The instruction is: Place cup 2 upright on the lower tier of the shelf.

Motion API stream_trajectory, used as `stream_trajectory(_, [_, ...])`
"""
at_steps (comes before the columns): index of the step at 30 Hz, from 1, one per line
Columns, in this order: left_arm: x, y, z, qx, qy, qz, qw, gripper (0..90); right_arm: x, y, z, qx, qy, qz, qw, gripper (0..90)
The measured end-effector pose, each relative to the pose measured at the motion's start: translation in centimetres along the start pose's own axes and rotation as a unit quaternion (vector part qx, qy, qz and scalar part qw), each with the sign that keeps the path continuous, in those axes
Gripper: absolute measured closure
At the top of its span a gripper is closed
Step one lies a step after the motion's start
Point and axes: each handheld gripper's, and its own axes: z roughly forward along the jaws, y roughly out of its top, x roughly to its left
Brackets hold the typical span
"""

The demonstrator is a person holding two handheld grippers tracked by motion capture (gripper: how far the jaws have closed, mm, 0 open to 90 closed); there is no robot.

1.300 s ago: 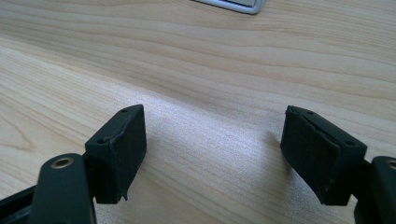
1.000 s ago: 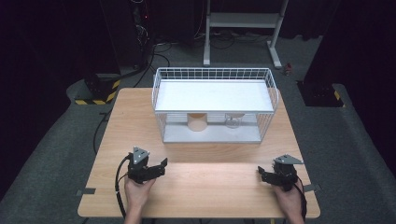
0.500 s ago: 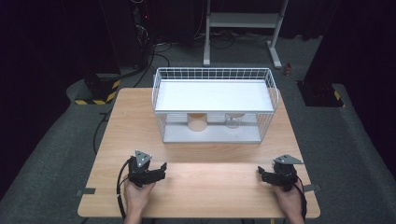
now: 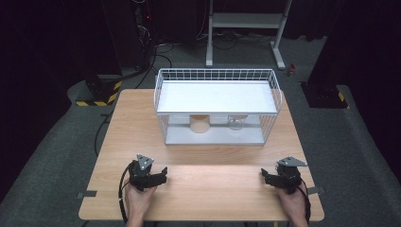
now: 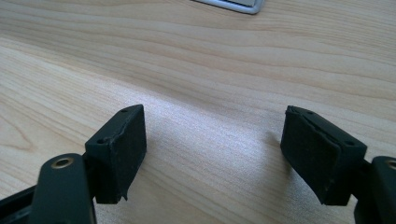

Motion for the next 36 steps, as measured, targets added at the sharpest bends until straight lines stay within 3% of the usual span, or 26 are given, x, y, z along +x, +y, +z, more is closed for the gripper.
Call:
stream_trajectory(15, [0.6,-0.8,0.9,0.02,0.021,0.001,0.9996,10.0,0.0,0.0,0.0,0.0,0.0,0.0,1.0,22.6])
stream_trajectory(17, [0.5,-1.0,1.1,0.018,0.025,-0.007,0.9995,9.4,0.0,0.0,0.0,0.0,0.0,0.0,1.0,22.6])
stream_trajectory(26, [0.5,-1.3,1.5,0.026,0.033,0.001,0.9991,9.0,0.0,0.0,0.0,0.0,0.0,0.0,1.0,22.6])
stream_trajectory(36, [0.7,-1.4,1.8,0.022,0.023,-0.007,0.9995,7.2,0.0,0.0,0.0,0.0,0.0,0.0,1.0,22.5])
